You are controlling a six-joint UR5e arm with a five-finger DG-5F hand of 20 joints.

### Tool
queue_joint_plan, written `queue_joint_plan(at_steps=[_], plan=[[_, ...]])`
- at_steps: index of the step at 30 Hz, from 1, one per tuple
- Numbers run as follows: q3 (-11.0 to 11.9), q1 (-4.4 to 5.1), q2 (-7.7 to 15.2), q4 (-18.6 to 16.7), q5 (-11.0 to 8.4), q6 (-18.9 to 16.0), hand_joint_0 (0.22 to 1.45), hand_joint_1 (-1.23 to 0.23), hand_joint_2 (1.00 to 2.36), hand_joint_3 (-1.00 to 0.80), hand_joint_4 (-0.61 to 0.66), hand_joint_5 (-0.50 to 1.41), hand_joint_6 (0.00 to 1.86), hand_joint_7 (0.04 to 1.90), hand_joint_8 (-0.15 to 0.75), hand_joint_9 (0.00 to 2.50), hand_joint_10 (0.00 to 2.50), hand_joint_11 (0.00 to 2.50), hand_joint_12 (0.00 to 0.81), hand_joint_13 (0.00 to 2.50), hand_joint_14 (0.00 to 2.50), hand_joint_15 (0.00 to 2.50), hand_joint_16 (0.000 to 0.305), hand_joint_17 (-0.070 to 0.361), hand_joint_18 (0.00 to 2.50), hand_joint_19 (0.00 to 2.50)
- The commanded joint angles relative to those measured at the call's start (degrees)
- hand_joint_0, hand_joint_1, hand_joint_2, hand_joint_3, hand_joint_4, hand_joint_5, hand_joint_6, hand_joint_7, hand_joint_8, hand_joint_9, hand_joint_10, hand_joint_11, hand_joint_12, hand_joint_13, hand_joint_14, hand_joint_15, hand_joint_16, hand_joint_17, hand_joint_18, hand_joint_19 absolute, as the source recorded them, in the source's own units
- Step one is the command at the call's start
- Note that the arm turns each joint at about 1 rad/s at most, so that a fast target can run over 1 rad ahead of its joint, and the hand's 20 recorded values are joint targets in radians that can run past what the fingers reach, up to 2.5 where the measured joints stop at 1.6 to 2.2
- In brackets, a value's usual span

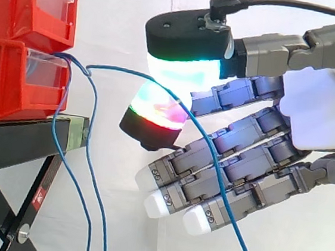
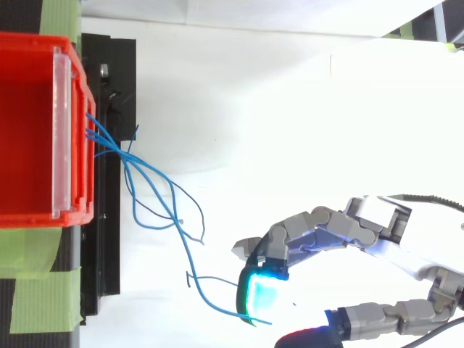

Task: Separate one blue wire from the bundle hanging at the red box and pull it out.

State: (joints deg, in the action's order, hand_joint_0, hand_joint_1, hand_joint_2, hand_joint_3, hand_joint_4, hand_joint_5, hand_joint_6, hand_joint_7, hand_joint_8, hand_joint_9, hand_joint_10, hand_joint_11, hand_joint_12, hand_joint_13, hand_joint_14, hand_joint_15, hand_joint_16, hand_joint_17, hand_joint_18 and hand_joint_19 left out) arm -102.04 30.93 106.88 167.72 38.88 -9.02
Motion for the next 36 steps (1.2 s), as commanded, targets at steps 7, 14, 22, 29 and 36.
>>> queue_joint_plan(at_steps=[7, 14, 22, 29, 36], plan=[[-0.01, 0.00, 0.00, -0.02, -0.03, 0.05, 0.54, -0.86, 1.23, -0.05, -0.14, -0.07, 0.88, 1.18, 0.361, 0.56, 0.00, 0.07, 0.481, 0.48, 0.01, 0.23, 0.070, 0.157, 0.68, 0.20], [-0.01, -0.08, 0.00, -0.02, 0.06, 0.05, 0.53, -0.86, 1.25, -0.06, -0.14, -0.07, 0.88, 1.17, 0.360, 0.57, 0.00, 0.06, 0.480, 0.49, 0.00, 0.23, 0.070, 0.157, 0.68, 0.20], [-0.01, -0.08, 0.00, -0.02, 0.06, 0.05, 0.53, -0.85, 1.26, -0.06, -0.14, -0.07, 0.88, 1.17, 0.359, 0.57, 0.00, 0.07, 0.479, 0.49, 0.01, 0.23, 0.070, 0.157, 0.69, 0.20], [-0.01, 0.00, 0.00, -0.02, 0.06, 0.05, 0.53, -0.85, 1.26, -0.07, -0.14, -0.07, 0.88, 1.17, 0.361, 0.57, 0.00, 0.07, 0.479, 0.49, 0.01, 0.23, 0.069, 0.156, 0.69, 0.20], [-0.01, -0.08, 0.00, -0.02, 0.06, 0.05, 0.54, -0.85, 1.24, -0.06, -0.14, -0.07, 0.88, 1.17, 0.360, 0.57, 0.00, 0.07, 0.478, 0.49, 0.01, 0.23, 0.069, 0.156, 0.69, 0.20]])
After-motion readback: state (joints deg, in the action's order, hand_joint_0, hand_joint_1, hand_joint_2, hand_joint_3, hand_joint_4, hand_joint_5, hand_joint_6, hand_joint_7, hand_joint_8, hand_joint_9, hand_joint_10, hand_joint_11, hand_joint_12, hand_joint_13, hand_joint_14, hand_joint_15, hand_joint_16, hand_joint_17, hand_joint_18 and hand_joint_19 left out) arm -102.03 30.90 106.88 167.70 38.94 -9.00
